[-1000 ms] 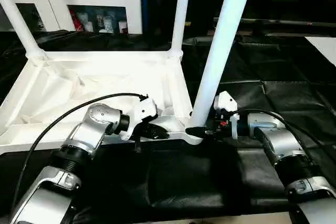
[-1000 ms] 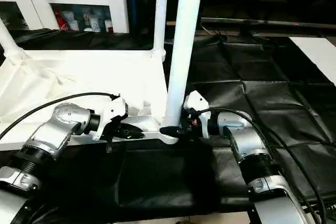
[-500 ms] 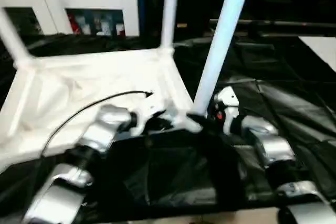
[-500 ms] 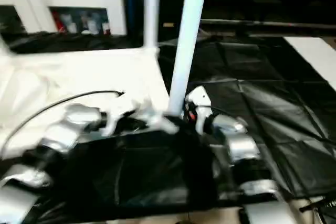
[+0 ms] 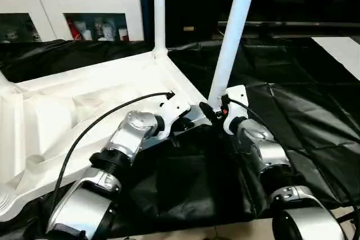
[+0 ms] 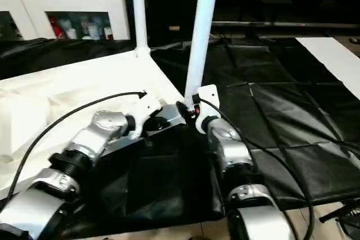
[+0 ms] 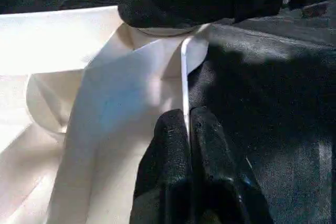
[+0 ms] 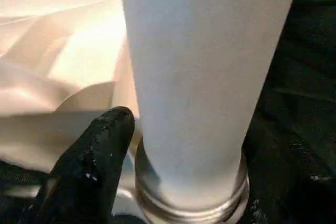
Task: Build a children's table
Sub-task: Rotate leg to tighten
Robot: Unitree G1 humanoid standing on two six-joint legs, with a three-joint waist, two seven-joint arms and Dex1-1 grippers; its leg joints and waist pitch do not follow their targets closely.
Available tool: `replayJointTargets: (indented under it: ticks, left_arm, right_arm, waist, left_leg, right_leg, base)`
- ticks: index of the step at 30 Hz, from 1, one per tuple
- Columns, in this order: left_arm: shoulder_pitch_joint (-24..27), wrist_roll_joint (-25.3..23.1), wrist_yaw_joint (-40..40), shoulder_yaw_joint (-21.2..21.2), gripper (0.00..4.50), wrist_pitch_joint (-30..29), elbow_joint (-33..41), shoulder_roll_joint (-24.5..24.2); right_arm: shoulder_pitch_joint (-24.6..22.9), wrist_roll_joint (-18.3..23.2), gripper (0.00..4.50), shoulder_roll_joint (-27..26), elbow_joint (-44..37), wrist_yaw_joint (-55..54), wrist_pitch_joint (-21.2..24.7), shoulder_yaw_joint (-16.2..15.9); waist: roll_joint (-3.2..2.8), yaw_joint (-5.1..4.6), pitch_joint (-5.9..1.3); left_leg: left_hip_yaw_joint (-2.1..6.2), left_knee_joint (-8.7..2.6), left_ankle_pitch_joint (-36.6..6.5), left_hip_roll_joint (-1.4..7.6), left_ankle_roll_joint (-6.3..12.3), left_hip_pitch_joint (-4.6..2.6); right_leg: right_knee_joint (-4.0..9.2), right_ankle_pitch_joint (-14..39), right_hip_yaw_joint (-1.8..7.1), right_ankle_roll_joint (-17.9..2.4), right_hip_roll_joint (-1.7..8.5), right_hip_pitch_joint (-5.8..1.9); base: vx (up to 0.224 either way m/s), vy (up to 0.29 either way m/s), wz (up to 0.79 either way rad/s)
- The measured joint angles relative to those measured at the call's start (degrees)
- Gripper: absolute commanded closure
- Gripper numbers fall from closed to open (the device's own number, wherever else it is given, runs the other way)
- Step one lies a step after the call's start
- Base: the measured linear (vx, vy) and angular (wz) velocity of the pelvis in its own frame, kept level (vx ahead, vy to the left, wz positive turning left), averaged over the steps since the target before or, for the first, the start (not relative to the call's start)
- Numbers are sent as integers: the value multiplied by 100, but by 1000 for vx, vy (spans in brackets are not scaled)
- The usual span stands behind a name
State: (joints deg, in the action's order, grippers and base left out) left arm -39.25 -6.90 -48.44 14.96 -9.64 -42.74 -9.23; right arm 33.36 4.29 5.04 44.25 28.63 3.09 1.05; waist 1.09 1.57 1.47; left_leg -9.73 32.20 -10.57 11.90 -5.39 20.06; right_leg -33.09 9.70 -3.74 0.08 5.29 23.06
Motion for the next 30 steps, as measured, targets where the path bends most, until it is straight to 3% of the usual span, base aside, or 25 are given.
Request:
replayJointTargets:
  ticks: [5,11,15,19,23,30]
  left_arm:
    - [347,351,-1112,19,450,155,534,-534]
    - [539,610,-2192,168,450,238,967,-985]
    - [706,804,-2702,196,450,26,1265,-1270]
    - [712,841,-2873,201,450,-36,1268,-1351]
    - [712,847,-2878,195,450,-53,1254,-1364]
    - [711,898,-2897,196,450,-141,1259,-1371]
  right_arm:
    - [-332,147,106,805,-506,2025,-125,-466]
    - [-529,449,106,1290,-995,3407,119,-753]
    - [-578,496,106,1563,-1222,4104,279,-1000]
    - [-583,520,106,1724,-1265,4481,382,-1071]
    - [-582,531,148,1750,-1264,4563,412,-1077]
    - [-653,632,176,1733,-1360,4542,548,-1064]
  waist:
    - [-22,39,11]
    - [-45,169,27]
    - [-62,182,46]
    - [-62,201,59]
    - [-68,200,64]
    - [-72,199,65]
  left_leg:
    - [-9,-30,0,9,1,0]
    - [-27,-14,12,14,41,16]
    - [-32,17,0,13,52,24]
    - [-32,28,-15,17,17,15]
    - [-31,28,-11,18,10,10]
    - [-31,32,-10,18,8,9]
  right_leg:
    - [-12,-32,-18,-25,-10,8]
    - [-8,-5,-16,-45,-5,36]
    - [-13,-6,-9,-47,-2,37]
    - [-40,-6,-9,-48,-2,35]
    - [-53,-7,-6,-48,-2,34]
    - [-61,-6,-6,-48,-2,34]
  base:
    - [23,-4,1]
    - [9,-2,0]
    - [0,0,0]
    - [0,0,0]
    - [0,0,0]
    - [0,0,0]
